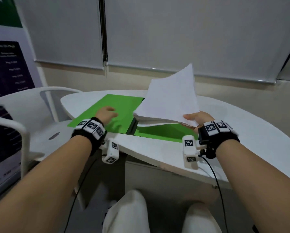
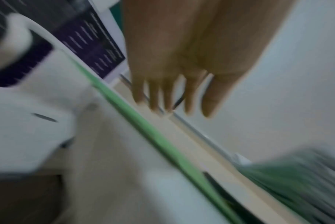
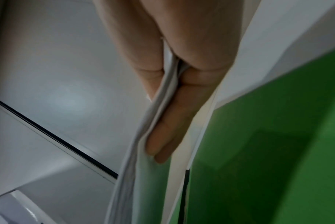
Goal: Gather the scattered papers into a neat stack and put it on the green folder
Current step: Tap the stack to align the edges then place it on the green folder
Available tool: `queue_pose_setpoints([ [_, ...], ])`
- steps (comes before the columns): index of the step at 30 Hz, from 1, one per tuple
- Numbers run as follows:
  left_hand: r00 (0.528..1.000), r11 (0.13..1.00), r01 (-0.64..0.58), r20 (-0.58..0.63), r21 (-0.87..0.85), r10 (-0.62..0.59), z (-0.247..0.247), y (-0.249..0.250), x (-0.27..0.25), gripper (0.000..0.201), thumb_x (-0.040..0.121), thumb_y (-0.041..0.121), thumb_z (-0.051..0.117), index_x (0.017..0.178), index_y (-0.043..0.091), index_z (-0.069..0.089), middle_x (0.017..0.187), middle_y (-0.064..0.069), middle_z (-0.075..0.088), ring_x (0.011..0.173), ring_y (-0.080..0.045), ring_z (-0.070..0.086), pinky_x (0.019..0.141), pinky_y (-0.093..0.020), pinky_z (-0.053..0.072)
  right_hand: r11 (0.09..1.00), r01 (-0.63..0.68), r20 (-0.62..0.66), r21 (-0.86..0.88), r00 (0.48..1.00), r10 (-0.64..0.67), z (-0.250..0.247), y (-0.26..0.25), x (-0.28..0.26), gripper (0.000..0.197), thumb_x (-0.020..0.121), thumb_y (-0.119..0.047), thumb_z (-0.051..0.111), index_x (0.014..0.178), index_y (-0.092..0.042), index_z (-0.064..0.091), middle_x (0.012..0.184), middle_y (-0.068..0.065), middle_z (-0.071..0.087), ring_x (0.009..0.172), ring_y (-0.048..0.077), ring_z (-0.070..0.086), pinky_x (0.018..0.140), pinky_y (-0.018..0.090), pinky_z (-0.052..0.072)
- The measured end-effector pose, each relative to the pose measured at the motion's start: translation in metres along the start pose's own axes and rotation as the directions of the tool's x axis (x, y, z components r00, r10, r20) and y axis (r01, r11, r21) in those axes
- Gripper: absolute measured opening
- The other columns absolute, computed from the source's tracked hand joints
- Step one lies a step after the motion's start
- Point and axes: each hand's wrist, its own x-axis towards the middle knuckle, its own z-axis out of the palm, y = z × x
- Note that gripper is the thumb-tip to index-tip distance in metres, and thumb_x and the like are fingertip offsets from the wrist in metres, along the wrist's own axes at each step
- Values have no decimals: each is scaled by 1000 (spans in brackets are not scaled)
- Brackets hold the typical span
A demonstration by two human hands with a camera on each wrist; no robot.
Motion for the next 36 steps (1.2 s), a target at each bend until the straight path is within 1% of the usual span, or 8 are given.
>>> queue_pose_setpoints([
  [2, 921, 956, 292, -266, -7, -283, -20, -39, 11, 78, 81, 31, 69, 144, 9, 28, 151, -21, 22, 137, -38, 30, 112, -43, 28, 995, -37, -8, -94, 999, 36, 11, 1, -2, 62, 51, -31, 86, 105, -8, 65, 114, 7, 66, 103, 31, 62, 98, 46, 48],
  [6, 819, 845, 524, -208, -111, -535, -37, -84, 20, 115, 68, 39, 77, 148, 3, 3, 154, -25, 19, 140, -39, 27, 114, -49, 27, 936, -109, -112, -336, 991, 75, 24, 2, -27, 26, 77, -30, 72, 91, -9, 64, 111, 14, 63, 108, 33, 59, 102, 43, 44],
  [9, 911, 937, 279, -252, -212, -328, -38, -79, 23, 58, 84, 15, 61, 139, 10, 43, 139, -23, 48, 125, -37, 51, 96, -41, 45, 901, -119, -117, -417, 990, 76, 21, 5, -30, 22, 81, -32, 69, 69, -16, 58, 106, 11, 60, 108, 33, 59, 103, 42, 44],
  [13, 897, 701, 132, -217, -701, -385, -49, -29, 32, 51, 81, 6, 53, 132, 1, 49, 120, -17, 61, 84, -25, 61, 66, -26, 50, 866, -164, -156, -472, 983, 101, 15, 10, -18, 27, 64, -39, 77, 74, -18, 66, 101, 10, 67, 99, 33, 65, 97, 44, 50],
  [18, 958, 625, -161, -273, -764, -87, -34, 57, 1, 46, 84, 0, 45, 130, 4, 47, 126, -17, 57, 93, -24, 52, 87, -37, 49, 872, -205, -144, -444, 977, 157, 9, 13, -10, 34, 51, -38, 80, 71, -14, 69, 95, 13, 72, 91, 34, 69, 93, 46, 52],
  [26, 880, 801, -442, -22, -404, 474, 46, 131, -45, 32, 86, 7, 45, 116, 14, 51, 105, -11, 60, 86, -24, 55, 70, -34, 44, 925, -94, -67, -369, 995, 75, 14, -3, -18, 29, 78, -22, 71, 100, -16, 53, 90, 3, 54, 72, 20, 52, 82, 36, 52],
  [32, 736, 818, -575, 414, -35, 535, 88, 129, -49, 29, 94, 15, 47, 123, 13, 48, 113, -10, 62, 73, -17, 54, 64, -26, 42, 793, -84, -111, -603, 994, 21, 18, -10, -19, 47, 96, -32, 46, 134, -4, 46, 140, 19, 46, 120, 32, 50, 91, 30, 42],
  [36, 595, 799, -599, 702, 62, 392, 94, 121, -46, 44, 94, 30, 52, 133, 11, 47, 140, -5, 50, 125, -20, 50, 109, -32, 34, 633, -292, -398, -717, 917, -28, 0, 1, -17, 42, 90, -19, 47, 126, 2, 49, 123, 23, 53, 97, 19, 62, 78, 25, 51],
])
